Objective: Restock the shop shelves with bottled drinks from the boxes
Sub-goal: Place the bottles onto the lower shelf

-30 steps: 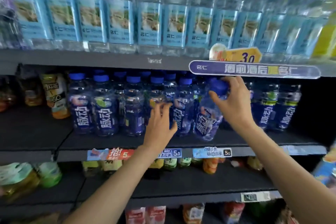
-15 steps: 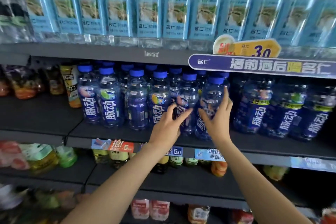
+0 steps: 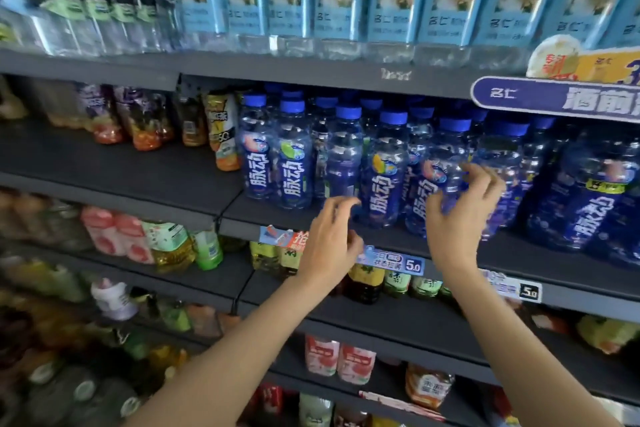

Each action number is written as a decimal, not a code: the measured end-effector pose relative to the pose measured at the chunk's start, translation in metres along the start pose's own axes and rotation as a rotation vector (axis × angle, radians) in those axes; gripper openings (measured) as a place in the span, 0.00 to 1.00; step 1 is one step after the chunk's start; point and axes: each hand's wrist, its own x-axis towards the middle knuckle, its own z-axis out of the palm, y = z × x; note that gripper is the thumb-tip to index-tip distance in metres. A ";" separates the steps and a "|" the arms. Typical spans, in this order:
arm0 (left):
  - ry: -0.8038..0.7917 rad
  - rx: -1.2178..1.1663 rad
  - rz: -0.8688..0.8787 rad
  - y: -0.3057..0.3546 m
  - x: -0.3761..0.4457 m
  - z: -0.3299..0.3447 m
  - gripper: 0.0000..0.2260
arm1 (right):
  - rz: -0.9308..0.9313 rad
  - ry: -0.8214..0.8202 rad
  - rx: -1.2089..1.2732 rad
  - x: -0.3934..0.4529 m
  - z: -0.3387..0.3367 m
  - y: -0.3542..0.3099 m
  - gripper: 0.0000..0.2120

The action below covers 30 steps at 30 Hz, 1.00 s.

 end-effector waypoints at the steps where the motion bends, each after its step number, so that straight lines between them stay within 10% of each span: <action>1: 0.021 -0.009 -0.049 -0.015 -0.011 -0.012 0.20 | -0.042 -0.049 0.014 -0.009 0.012 -0.019 0.19; 11: 0.022 0.045 -0.665 -0.203 -0.165 -0.215 0.13 | -0.384 -0.510 0.051 -0.168 0.198 -0.210 0.14; 17: -0.153 0.036 -1.104 -0.306 -0.334 -0.345 0.05 | -0.501 -1.335 -0.154 -0.323 0.316 -0.296 0.17; 21: -0.060 0.068 -1.339 -0.359 -0.427 -0.426 0.10 | -0.554 -1.722 -0.268 -0.399 0.384 -0.342 0.16; 30: 0.297 -0.033 -1.700 -0.476 -0.538 -0.519 0.11 | -0.607 -2.051 -0.373 -0.552 0.549 -0.414 0.16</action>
